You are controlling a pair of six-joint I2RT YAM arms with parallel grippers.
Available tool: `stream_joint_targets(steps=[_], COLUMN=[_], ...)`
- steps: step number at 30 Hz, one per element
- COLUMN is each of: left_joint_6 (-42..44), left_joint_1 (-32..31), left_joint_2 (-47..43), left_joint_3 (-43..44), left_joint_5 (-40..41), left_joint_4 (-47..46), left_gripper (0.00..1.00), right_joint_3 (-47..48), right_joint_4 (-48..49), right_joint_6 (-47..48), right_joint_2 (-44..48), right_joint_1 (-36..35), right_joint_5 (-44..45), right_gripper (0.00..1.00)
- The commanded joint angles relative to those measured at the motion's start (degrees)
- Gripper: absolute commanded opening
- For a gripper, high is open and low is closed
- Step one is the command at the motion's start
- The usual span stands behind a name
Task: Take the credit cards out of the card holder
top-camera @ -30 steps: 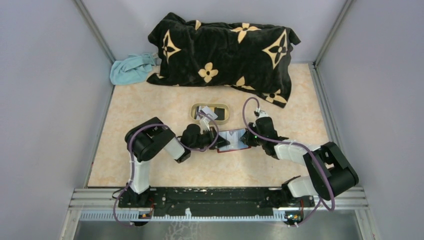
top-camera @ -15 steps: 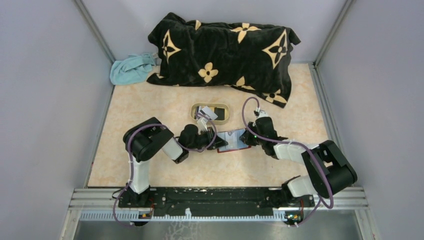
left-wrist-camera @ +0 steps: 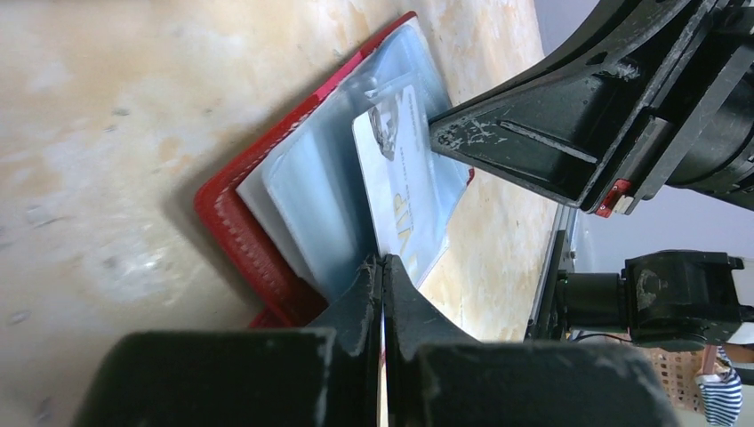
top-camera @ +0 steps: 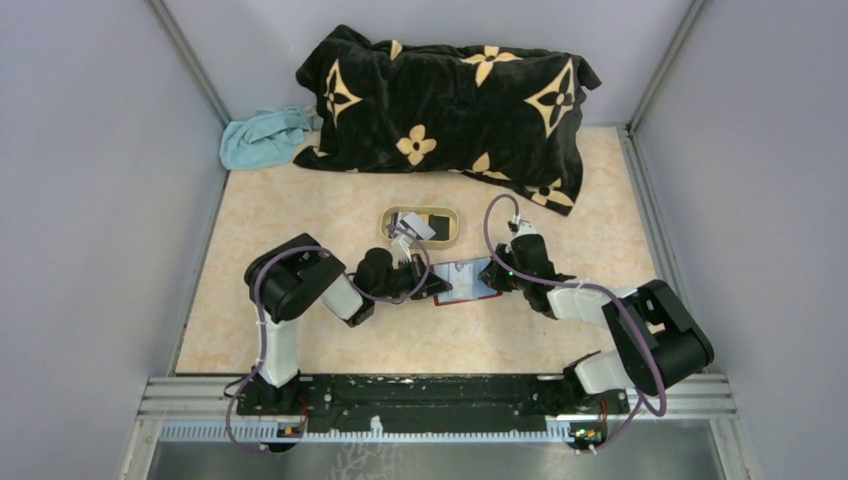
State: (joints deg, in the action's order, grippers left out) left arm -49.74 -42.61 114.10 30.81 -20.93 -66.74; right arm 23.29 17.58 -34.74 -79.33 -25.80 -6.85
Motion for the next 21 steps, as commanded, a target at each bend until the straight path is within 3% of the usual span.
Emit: stream_joint_targets(steps=[1, 12, 21], left_joint_6=[1.19, 9.76, 14.37], left_joint_1=[3.55, 9.73, 12.49], left_joint_2=[-2.05, -13.88, -22.78], left_joint_3=[-2.72, -3.18, 5.39], left_joint_5=[-2.98, -9.58, -11.72], left_joint_4=[-2.33, 12.85, 29.75], left_gripper=[0.00, 0.00, 0.00], right_joint_3=[-1.68, -0.69, -0.27], right_joint_4=[-5.98, -5.64, -5.54], right_joint_6=[1.20, 1.49, 1.46], right_joint_2=[-2.67, -3.54, -3.82], right_joint_1=[0.04, 0.05, 0.05], right_joint_5=[2.76, 2.34, 2.21], right_gripper=[0.07, 0.07, 0.07])
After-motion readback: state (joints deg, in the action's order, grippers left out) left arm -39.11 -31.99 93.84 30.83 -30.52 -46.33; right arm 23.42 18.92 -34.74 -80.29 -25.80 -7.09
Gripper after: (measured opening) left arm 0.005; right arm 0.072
